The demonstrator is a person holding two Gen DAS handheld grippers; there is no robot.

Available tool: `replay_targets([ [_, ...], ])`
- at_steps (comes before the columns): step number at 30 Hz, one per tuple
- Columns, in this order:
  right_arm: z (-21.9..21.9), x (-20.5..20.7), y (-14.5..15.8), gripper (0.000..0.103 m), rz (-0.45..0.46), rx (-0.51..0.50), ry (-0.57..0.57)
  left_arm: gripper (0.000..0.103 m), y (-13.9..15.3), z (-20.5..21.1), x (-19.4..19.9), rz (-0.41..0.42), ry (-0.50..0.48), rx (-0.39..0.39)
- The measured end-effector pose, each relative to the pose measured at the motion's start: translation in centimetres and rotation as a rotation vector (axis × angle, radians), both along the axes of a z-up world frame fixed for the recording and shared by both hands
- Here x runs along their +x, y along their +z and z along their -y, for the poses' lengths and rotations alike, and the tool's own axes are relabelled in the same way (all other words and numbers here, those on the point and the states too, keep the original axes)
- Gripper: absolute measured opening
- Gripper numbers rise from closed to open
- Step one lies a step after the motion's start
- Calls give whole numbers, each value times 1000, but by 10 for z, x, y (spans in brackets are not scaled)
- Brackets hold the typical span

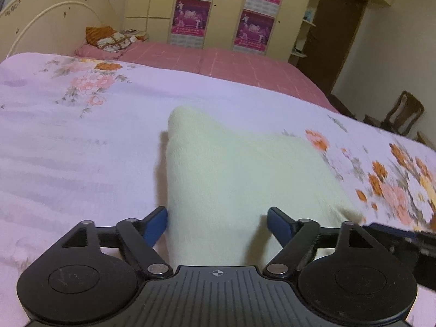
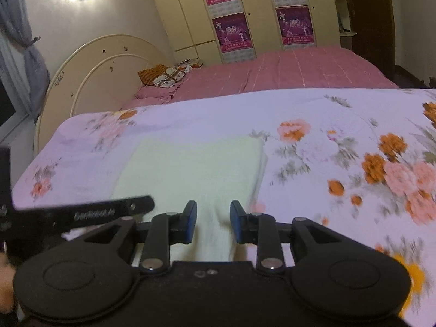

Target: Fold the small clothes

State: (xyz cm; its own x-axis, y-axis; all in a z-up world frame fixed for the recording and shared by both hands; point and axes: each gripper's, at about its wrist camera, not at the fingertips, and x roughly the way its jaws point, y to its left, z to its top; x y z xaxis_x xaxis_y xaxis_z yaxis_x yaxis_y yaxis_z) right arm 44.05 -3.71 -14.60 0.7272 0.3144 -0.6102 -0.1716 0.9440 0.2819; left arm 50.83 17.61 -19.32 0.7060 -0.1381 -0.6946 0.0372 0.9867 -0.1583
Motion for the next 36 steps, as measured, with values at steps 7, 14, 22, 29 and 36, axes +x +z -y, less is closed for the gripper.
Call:
replay_targets([
  [7, -6, -34, -32, 27, -85, -111, -20, 94, -20, 11, -32, -65, -50, 37],
  [14, -12, -45, -40, 26, -121, -140, -46, 103, -26, 4, -49, -44, -56, 67],
  [22, -6, -49, -42, 12, -151, -116, -104, 103, -25, 6, -51, -58, -47, 82],
  [29, -6, -56, -40, 21, -144, -64, -130, 103, -23, 1, -57, -61, -4, 47],
  [36, -10, -79, -30, 28, -121, -70, -95, 103, -6, 8, -76, -67, 37, 137],
])
